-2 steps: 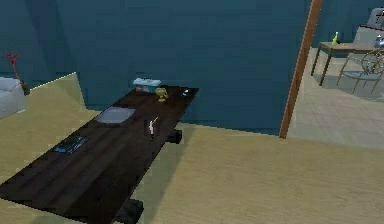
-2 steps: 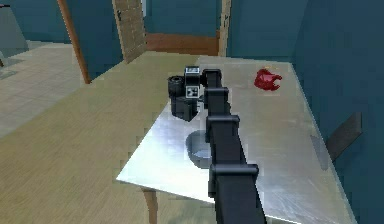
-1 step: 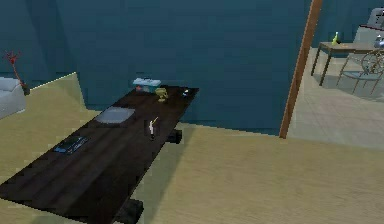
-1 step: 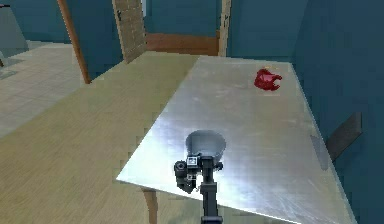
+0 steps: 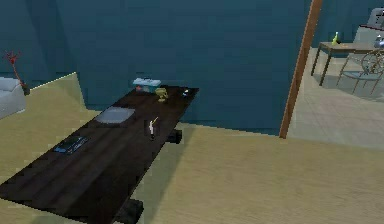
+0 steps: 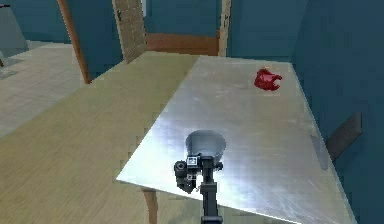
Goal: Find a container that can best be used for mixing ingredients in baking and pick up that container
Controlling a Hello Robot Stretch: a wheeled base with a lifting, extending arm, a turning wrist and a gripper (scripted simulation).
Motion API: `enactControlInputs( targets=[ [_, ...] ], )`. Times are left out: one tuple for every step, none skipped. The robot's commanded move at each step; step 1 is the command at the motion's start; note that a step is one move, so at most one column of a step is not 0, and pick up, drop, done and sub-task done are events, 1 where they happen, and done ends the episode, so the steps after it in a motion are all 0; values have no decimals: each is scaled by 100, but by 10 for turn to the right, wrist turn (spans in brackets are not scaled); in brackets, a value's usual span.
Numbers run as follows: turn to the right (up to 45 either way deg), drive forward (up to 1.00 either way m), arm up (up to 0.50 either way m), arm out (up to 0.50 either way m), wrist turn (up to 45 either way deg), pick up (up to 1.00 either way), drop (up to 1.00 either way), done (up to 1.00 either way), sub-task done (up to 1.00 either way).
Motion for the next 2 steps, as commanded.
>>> enactControlInputs(
  targets=[
    [0, 0, 10, 0, 0, 0, 0, 0, 0],
    [0, 0, 0, 0, 0, 0, 0, 100, 0]
  ],
)
